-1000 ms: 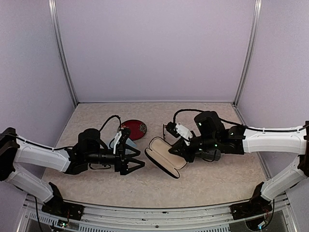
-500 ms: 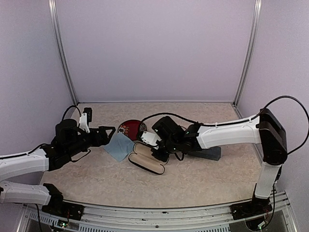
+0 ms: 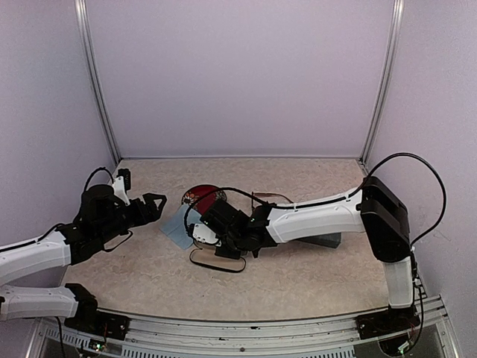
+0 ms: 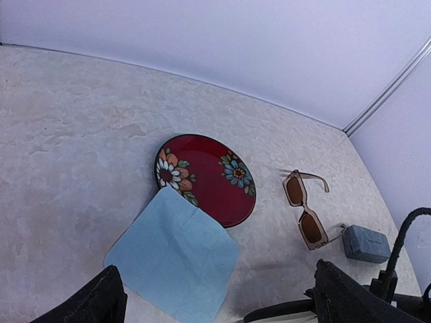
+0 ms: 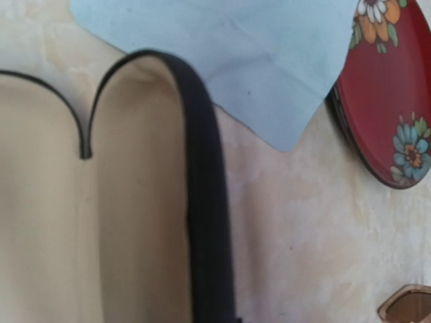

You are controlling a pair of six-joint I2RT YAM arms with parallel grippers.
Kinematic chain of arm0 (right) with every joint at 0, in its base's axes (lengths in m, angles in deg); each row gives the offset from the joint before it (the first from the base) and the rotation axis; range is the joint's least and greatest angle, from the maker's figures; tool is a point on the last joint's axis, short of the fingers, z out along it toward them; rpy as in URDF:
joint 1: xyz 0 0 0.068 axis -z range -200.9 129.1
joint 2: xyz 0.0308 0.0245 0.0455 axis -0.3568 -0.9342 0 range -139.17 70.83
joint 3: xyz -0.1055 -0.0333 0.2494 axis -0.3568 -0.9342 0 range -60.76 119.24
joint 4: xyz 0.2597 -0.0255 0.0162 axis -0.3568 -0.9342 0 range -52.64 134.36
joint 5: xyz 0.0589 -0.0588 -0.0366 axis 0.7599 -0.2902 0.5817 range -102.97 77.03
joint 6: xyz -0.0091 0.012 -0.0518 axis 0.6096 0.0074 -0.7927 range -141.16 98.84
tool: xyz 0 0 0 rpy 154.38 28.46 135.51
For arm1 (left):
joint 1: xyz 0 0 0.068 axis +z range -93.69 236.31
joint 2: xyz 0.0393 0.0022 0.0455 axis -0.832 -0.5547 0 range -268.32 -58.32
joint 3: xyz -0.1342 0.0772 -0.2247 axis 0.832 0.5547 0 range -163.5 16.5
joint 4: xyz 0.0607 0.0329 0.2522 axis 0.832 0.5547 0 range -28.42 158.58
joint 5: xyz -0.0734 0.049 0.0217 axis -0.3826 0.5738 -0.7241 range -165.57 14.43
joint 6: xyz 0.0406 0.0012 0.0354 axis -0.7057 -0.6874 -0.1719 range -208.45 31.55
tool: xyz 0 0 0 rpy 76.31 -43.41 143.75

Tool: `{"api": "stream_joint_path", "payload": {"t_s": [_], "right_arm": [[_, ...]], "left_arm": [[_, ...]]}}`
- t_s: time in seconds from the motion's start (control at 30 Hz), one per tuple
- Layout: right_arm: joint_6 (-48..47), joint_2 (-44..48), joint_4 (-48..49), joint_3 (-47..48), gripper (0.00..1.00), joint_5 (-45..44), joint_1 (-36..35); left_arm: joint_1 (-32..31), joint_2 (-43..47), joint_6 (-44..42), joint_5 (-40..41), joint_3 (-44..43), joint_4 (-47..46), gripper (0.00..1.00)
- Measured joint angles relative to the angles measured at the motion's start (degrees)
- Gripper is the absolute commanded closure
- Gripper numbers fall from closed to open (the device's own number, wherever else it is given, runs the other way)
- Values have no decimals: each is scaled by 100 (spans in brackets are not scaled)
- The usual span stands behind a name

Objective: Organize the sunglasses
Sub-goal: Place the opened sunglasses case at the center of the board.

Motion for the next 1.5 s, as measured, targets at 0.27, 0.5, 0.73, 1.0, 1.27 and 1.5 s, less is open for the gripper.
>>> {"api": "stream_joint_path", "payload": {"t_s": [0.27,0.5,0.73,1.0,1.27,1.5], "right_arm": [[-79,0,-7,0,84,-111,-59],[-74,0,-109,0,73,-109,-81],[24,68,-103,-87,63,-17,-83],[140,306,-59,-225,54,138,-81],[350,787,155,-557,51,490,-39],[761,1624,518,-1373,50,1075,173]], "left_arm": [[0,-278,0,-9,9,-4,5],[0,-494,-2,-28,9,-50,5],[2,-702,-2,-28,9,-138,5],[11,-1082,-2,-48,9,-330,5],[11,-1445,-2,-177,9,-555,6],[11,-1939,-17,-166,-26,-691,11]]}}
